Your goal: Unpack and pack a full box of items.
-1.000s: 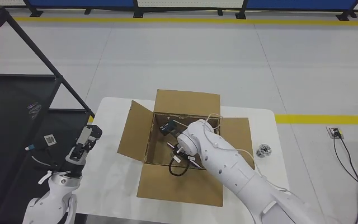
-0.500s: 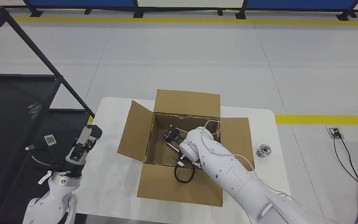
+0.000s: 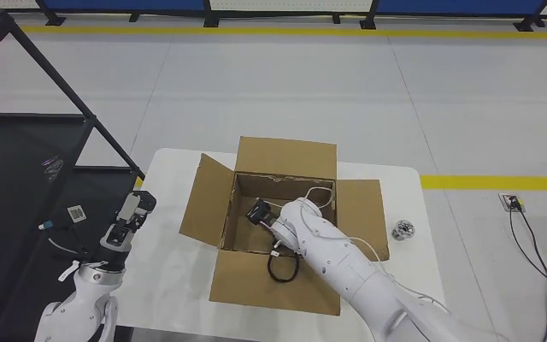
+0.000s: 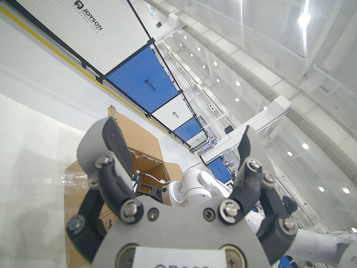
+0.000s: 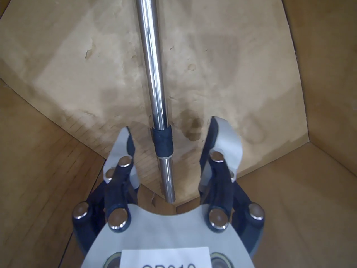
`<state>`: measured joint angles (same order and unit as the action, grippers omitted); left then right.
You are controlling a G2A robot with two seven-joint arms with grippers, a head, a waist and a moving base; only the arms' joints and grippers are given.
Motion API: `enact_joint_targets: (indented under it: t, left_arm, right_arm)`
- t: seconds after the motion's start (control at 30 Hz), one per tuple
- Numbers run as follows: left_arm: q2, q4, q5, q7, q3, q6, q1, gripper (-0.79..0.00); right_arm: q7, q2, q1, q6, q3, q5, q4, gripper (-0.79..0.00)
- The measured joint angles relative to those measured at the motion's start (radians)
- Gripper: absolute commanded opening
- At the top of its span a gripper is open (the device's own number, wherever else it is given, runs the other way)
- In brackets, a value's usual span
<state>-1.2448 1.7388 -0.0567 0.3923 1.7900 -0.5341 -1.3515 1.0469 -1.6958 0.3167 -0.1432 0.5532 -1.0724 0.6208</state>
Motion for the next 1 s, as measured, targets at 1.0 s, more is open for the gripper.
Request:
enact_joint_targets:
  t: [1.0]
  left_arm:
    - [0.0, 0.0, 0.0, 0.0, 0.0, 0.0, 0.0, 0.0]
  right_arm:
    - [-0.064, -0.062, -0.04, -0.071, 0.022, 0.015, -0.176, -0.785]
